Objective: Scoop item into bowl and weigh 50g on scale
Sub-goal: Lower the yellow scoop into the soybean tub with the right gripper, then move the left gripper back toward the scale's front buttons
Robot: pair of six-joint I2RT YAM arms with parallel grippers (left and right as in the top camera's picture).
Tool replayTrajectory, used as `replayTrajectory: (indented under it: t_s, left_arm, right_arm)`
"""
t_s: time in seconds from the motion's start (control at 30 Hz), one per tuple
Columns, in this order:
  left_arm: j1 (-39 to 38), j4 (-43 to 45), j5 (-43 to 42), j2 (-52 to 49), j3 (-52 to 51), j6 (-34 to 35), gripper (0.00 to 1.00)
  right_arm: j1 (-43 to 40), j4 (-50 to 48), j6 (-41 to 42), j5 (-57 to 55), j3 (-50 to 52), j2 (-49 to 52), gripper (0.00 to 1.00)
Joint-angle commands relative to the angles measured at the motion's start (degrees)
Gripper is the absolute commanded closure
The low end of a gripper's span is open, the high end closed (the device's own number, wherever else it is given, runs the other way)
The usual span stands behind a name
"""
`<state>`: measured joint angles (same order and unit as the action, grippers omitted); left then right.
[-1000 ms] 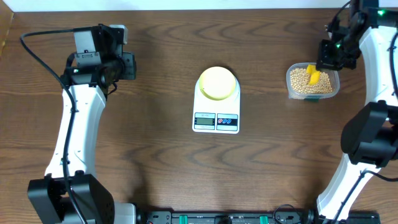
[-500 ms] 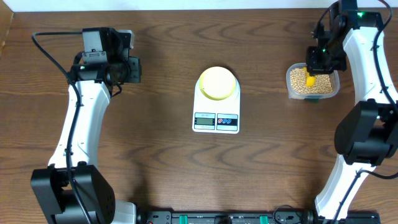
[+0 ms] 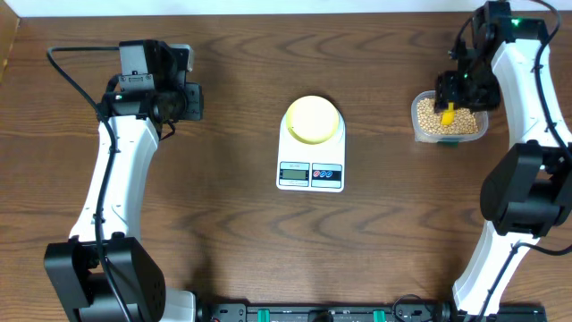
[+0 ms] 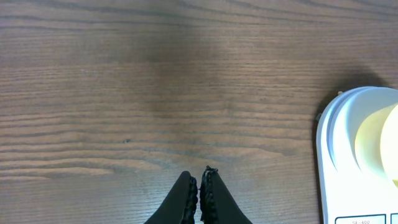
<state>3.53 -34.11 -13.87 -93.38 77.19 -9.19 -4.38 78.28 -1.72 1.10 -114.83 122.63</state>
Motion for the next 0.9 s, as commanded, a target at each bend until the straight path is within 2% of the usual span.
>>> replayTrajectory:
  t_s: [0.0,0.03,0.17,0.33,0.53,0.87]
  left_arm:
    - [-0.1,-0.6,-0.7,-0.3,-0.1,0.1,0.92]
    - [-0.1,-1.0,-0.7,-0.3,-0.1,0.1,0.93]
    - [-0.1,-4.5,-1.6,-0.1,-0.1,-3.3,0.92]
    - [-0.1,-11.6,-8.3,0.6,-0.1,-7.1,0.92]
    - [-1.7,-19.0,-8.6,0.6,-0.2,-11.0,0.92]
    - [-5.0,-10.8,-6.1,-0.9,-4.1,-10.9,0.92]
  right_arm:
    - [-0.2,0.5,-0.1,-0.8,-4.2,0.4,0.04]
    - [-0.3,0.6,-0.1,-0.8,-4.8,0.4,0.01]
    - [-1.2,0.0,-0.1,-0.8,-6.2,0.4,0.01]
    - [-2.3,-0.1,-0.1,-0.8,-6.2,0.4,0.01]
    - [-2.4,-0.1,-0.1,-0.8,-6.2,0.4,0.01]
    - [-2.4,-0.1,-0.1,-0.8,-6.2,0.4,0.01]
